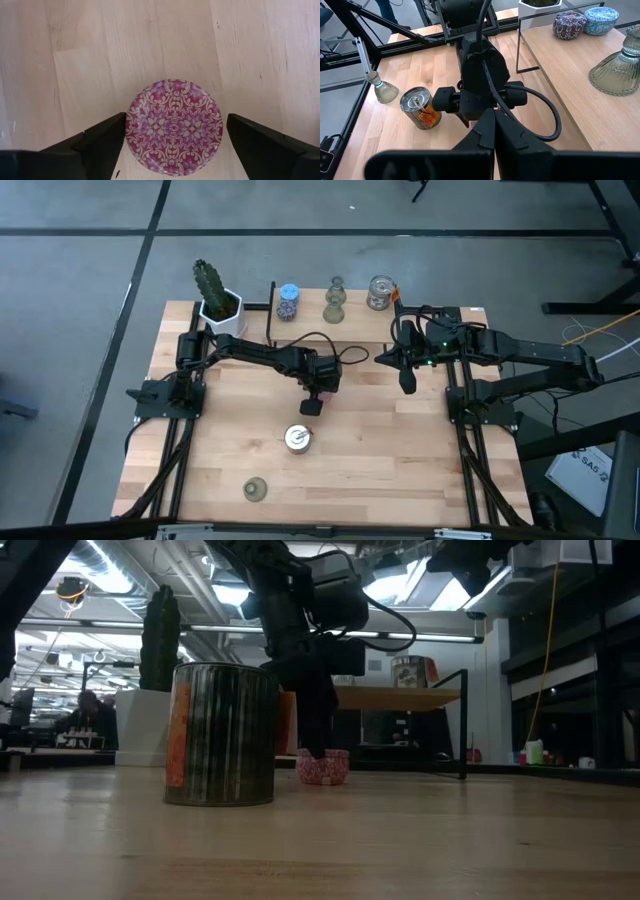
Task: Pick & Place candle stick holders
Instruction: Put the pink scented candle aligned with the red scented candle on the shelf
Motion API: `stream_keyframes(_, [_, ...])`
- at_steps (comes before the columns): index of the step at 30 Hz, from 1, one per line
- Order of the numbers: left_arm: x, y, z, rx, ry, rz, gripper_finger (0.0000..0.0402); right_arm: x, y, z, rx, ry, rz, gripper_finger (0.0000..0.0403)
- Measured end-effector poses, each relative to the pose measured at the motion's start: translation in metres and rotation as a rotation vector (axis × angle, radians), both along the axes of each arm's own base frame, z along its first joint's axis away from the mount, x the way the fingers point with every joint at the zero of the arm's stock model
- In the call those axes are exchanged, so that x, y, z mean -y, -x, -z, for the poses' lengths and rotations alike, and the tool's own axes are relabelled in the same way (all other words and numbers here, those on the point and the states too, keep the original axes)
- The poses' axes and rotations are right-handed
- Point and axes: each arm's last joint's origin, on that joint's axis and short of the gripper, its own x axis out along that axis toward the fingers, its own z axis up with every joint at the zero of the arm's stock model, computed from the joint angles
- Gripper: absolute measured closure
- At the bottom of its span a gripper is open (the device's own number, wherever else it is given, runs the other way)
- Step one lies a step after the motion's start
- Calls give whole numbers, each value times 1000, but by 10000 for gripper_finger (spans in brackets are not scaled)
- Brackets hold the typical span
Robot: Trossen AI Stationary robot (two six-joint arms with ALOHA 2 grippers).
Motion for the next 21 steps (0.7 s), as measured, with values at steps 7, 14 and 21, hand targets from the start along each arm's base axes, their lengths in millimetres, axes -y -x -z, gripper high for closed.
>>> stream_keyframes(7, [0,0,0,0,0,0,74,0,0,0,0,1,1,402])
stream_keyframes(14, [0,0,0,0,-3,-1,86,0,0,0,0,1,3,402])
stream_keyframes(21, [0,0,0,0,-7,7,100,0,0,0,0,1,3,402])
